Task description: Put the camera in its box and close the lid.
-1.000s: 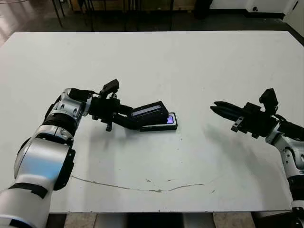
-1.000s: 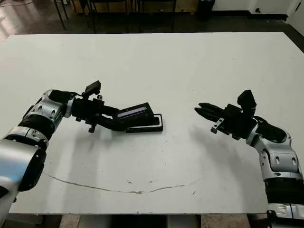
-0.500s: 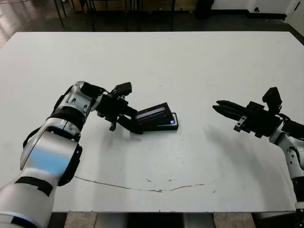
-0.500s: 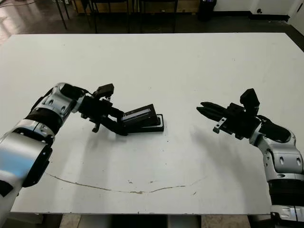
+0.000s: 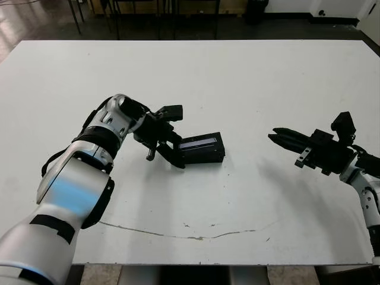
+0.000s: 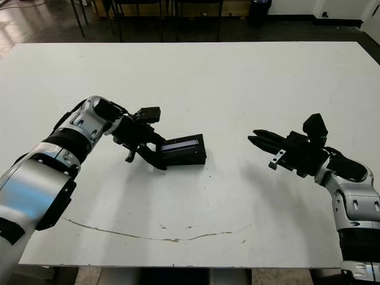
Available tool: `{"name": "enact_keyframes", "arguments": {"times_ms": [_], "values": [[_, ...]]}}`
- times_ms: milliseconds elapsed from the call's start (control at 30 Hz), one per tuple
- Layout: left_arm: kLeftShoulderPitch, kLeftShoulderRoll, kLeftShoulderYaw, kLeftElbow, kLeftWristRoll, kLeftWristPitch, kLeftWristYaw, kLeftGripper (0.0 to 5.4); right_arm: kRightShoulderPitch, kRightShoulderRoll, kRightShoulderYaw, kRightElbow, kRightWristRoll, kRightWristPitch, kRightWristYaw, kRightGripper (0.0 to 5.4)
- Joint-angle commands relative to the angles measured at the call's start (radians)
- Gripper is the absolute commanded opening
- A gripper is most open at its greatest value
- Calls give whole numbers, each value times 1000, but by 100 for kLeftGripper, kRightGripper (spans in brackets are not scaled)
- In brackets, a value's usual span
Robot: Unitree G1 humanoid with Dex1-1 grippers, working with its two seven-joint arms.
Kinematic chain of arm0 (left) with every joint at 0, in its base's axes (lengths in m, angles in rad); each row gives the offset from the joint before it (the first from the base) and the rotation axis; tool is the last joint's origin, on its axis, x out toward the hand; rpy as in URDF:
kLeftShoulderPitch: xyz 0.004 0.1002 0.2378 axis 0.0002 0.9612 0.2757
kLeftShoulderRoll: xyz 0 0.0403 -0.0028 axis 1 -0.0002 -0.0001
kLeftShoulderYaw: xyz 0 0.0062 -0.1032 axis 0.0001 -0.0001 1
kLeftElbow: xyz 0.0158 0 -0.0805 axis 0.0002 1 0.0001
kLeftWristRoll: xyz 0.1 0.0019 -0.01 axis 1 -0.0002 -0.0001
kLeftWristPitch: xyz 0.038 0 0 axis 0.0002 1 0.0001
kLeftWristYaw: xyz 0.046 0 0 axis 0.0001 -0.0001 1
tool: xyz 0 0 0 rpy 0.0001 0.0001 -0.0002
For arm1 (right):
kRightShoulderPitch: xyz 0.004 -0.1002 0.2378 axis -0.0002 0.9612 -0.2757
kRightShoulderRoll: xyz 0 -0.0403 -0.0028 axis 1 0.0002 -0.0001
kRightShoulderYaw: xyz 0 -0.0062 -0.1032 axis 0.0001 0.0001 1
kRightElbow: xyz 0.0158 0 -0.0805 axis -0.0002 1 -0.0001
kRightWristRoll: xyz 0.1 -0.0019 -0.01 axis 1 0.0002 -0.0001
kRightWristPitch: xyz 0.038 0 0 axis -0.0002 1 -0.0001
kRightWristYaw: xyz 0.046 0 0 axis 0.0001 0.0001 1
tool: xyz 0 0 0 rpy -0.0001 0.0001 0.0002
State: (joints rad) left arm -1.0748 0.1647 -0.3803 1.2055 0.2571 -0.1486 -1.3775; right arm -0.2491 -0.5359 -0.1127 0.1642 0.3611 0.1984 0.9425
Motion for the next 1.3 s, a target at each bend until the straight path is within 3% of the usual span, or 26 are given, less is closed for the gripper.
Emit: {"name": "enact_keyframes", "arguments": {"times_ms": [33, 200, 733, 1133, 1300], "values": [[7, -33, -35, 6, 47, 14, 62, 109, 20, -9, -6, 0, 7, 8, 2, 0], [-8, -55, -72, -1, 89, 29, 115, 109, 16, -12, -7, 10, 19, 20, 8, 0], [-34, -64, -76, -9, 89, 65, 79, 115, 36, -1, 5, -21, 6, -3, -14, 0], [38, 76, -112, -19, 134, -86, 111, 374, 6, 24, 15, 22, 26, 0, 7, 0], [92, 169, -98, -58, 116, -124, 119, 488, 4, 29, 18, 10, 36, 23, 0, 0]]}}
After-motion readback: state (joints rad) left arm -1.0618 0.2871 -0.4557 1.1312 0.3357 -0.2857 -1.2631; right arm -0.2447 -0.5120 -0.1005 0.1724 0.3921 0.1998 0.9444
